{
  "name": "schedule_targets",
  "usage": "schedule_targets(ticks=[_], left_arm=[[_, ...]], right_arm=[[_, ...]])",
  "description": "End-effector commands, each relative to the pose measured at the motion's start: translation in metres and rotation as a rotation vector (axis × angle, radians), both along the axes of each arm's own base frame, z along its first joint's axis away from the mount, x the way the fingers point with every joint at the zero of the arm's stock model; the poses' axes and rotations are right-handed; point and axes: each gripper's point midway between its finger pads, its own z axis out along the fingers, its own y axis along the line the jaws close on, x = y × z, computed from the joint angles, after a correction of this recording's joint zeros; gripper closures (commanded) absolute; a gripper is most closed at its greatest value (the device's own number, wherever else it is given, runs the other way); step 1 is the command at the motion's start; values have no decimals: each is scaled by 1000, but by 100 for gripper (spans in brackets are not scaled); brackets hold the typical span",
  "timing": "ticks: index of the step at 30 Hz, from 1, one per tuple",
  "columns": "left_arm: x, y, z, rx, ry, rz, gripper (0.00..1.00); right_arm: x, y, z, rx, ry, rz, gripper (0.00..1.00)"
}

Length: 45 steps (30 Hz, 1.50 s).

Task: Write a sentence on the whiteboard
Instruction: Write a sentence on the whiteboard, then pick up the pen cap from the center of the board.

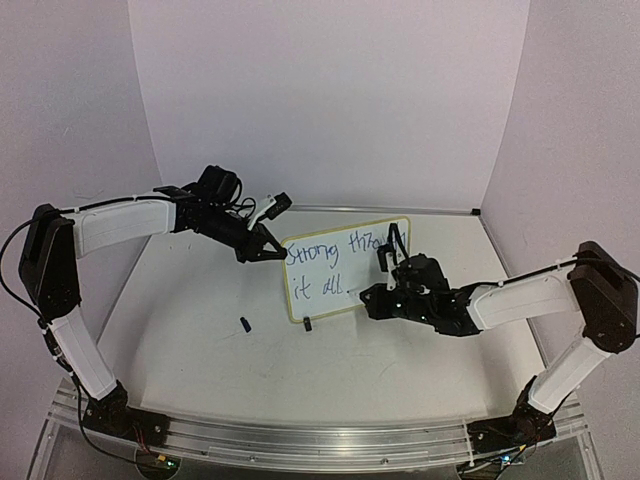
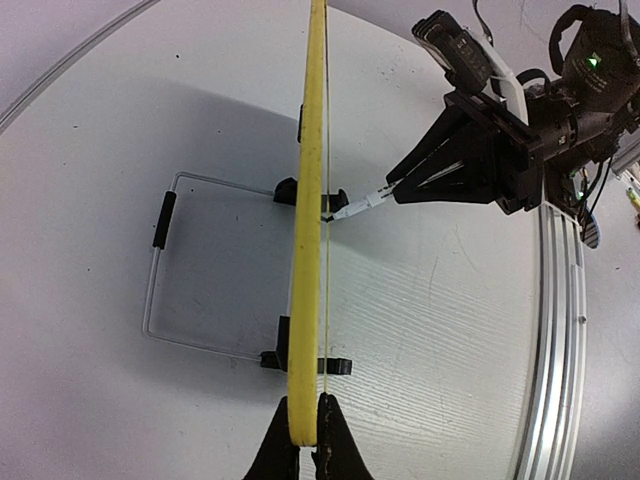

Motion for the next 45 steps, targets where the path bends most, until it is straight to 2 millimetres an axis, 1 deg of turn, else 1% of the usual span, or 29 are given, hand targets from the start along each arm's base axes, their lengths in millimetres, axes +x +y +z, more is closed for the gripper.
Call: schedule_targets(ticks=[1,4,6,10,11,15,21,24,28,32,35,38,39,41,45], left_arm=[[-5,12,-22,107,8,10,100],[-5,12,-21,105,12,11,100],[-7,12,-19,99,19,8,100],[-7,16,-7,61,33,15,100],[-7,18,-3,49,37,16,100],[-11,21,4,27,60,6,100],[-7,36,17,26,49,29,100],[-10,33,12,21,99,6,100],[-10,33,4,45,134,10,95],[-6,35,2,61,131,43,84],[-3,38,-2,77,138,68,74],[0,43,-6,103,136,109,56],[1,45,-7,107,132,121,52],[1,48,-9,108,125,144,49],[0,57,-9,106,110,210,37]], right_arm=[[9,0,20,25,-50,-30,100],[4,-3,32,53,-64,-22,100],[1,-8,44,77,-82,-27,100],[-4,-25,66,88,-125,-71,100],[-5,-29,70,83,-132,-80,100],[-6,-44,89,75,-175,-117,100],[-9,-58,105,62,-214,-146,100],[-11,-63,109,64,-223,-156,100],[-13,-68,116,75,-239,-165,100],[-16,-71,124,91,-255,-167,100],[-18,-73,128,95,-267,-163,100],[-21,-76,133,104,-278,-163,100],[-22,-77,133,107,-279,-162,100],[-24,-79,135,115,-285,-161,100],[-27,-81,133,117,-285,-157,100]])
